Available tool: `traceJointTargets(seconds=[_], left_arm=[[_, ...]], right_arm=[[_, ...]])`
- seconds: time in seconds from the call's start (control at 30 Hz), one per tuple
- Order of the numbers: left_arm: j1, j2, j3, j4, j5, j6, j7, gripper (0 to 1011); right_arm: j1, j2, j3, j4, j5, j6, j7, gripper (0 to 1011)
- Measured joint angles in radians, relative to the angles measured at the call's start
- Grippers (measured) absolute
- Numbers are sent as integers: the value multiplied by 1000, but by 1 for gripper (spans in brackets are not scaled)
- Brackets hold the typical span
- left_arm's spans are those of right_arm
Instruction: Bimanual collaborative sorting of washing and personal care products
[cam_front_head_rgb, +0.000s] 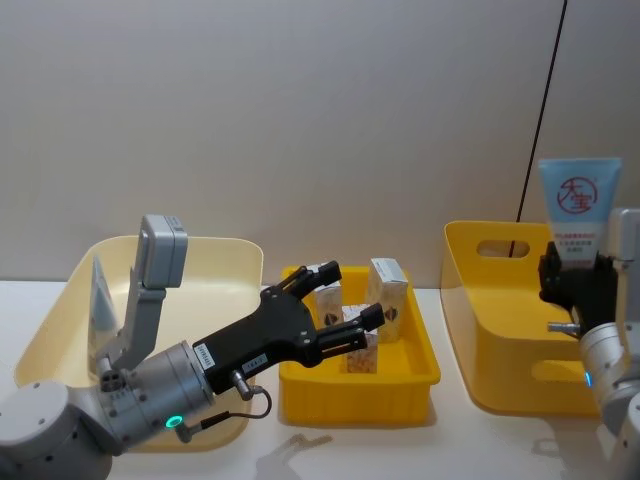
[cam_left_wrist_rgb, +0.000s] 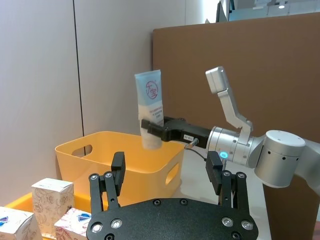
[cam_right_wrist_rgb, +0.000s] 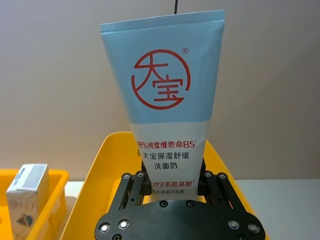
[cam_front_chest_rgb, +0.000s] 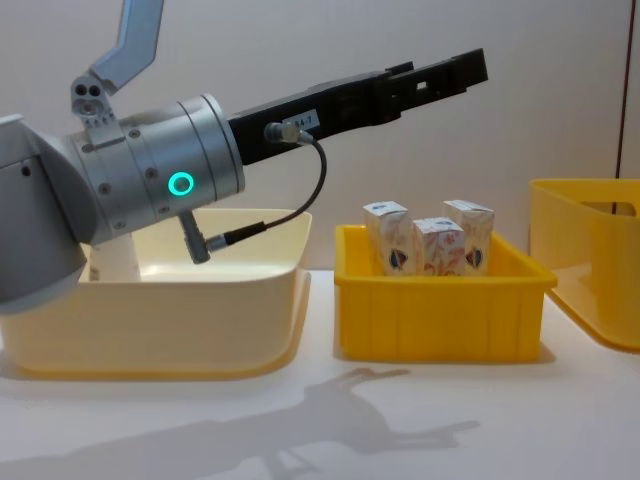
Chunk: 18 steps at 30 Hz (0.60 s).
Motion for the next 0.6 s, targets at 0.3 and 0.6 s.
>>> traceJointTargets(seconds=[0.3,0.6], left_arm=[[0,0,0,0,0,0,0,1004],[0,0,0,0,0,0,0,1003]], right_arm=[[8,-20,-3,32,-4,36,-1,463],[14,-35,-4,60,-18,57,-16,490]])
